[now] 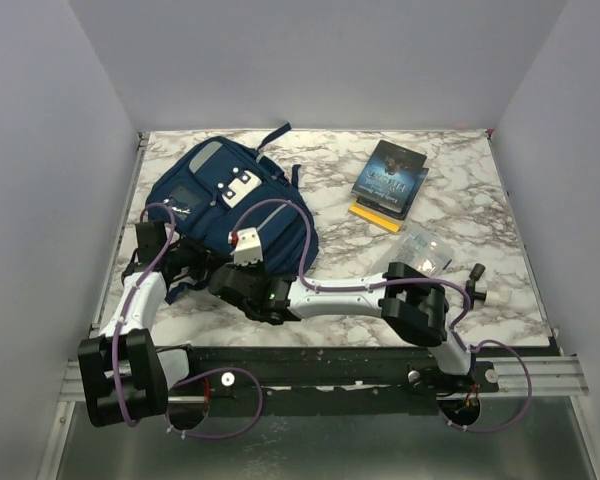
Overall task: Pack the student bag
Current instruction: Zip the student bag at the center of the board.
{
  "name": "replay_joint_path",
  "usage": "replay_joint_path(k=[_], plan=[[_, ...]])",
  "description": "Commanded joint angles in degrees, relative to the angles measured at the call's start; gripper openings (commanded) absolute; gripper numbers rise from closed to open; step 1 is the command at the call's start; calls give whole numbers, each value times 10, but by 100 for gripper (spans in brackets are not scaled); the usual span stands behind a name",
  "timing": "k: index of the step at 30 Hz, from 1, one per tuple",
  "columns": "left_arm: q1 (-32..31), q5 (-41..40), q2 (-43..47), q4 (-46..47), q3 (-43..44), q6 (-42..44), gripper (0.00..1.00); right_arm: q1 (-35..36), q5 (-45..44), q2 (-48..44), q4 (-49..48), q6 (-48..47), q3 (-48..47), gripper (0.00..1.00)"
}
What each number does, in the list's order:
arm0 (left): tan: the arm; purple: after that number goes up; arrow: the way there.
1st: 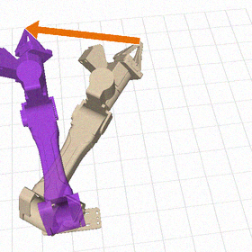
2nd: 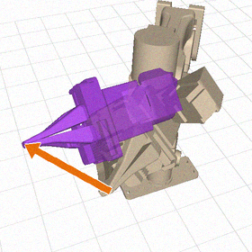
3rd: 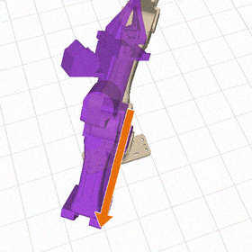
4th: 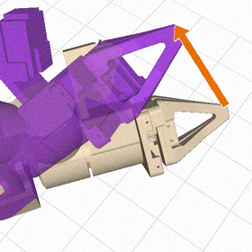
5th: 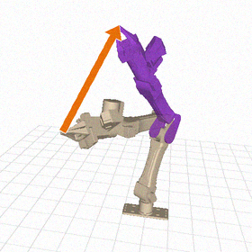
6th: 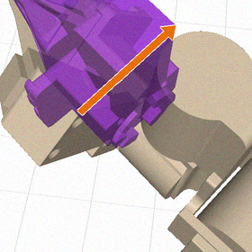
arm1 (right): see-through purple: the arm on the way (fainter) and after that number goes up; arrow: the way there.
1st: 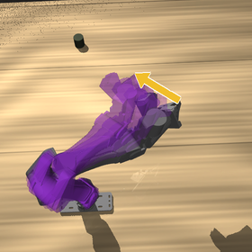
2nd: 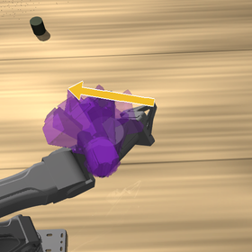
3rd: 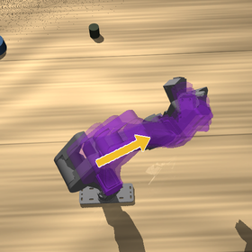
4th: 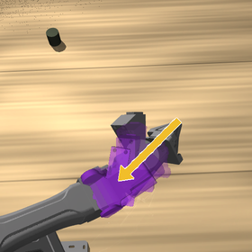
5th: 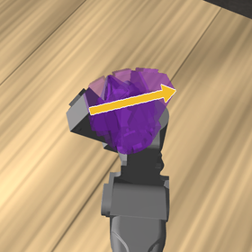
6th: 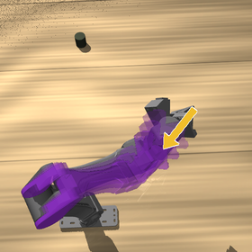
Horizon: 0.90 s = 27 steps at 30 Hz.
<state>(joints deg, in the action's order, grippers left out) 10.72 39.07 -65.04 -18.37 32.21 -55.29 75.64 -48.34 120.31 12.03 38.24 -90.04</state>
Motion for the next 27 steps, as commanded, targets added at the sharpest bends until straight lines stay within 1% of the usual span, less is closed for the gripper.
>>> replay_joint_path(k=[1,3,4,5,6,7,8,9,10,12,14,15,16,18,21,22,23,25,27], plan=[[2,-41,-10,-25,29,23,0,-5,-78,-8,46,10,23,1],[2,-54,-13,-33,44,61,0,-5,-88,-26,31,-3,53,1],[1,-74,-18,-58,64,96,0,-6,-93,-38,15,-16,76,1],[1,-101,-23,-93,85,128,0,-7,-88,-59,-22,-49,105,1],[1,-131,-25,-112,105,162,0,-7,-82,-80,-80,-98,149,0],[1,-153,-23,-126,116,182,0,-9,-85,-108,-112,-118,184,1],[1,-177,-17,-133,121,195,0,-20,-67,-133,-154,-144,225,1],[0,-193,-7,-133,119,197,0,-35,-43,-149,-174,-158,249,1],[0,-201,2,-129,113,196,0,-59,-22,-165,-153,-141,261,1],[-2,-207,14,-114,105,200,0,-103,57,-182,-128,-142,275,1],[-7,-207,13,-107,109,214,0,-112,118,-195,-172,-195,307,1],[-10,-199,11,-101,111,222,0,-111,170,-200,-198,-220,323,1],[-15,-185,8,-96,114,230,0,-111,198,-206,-212,-219,331,0],[-33,-172,-3,-94,127,248,0,-111,233,-218,-221,-186,344,1],[-36,-128,-12,-80,127,248,0,-111,292,-232,-285,-160,378,0],[-36,-114,-12,-78,125,245,2,-111,305,-232,-304,-152,387,1],[-36,-105,-12,-78,124,242,7,-111,305,-231,-308,-138,389,1],[-36,-93,-7,-76,117,236,21,-111,298,-228,-300,-118,383,1],[-35,-95,10,-72,101,222,40,-111,287,-231,-294,-96,385,1]])
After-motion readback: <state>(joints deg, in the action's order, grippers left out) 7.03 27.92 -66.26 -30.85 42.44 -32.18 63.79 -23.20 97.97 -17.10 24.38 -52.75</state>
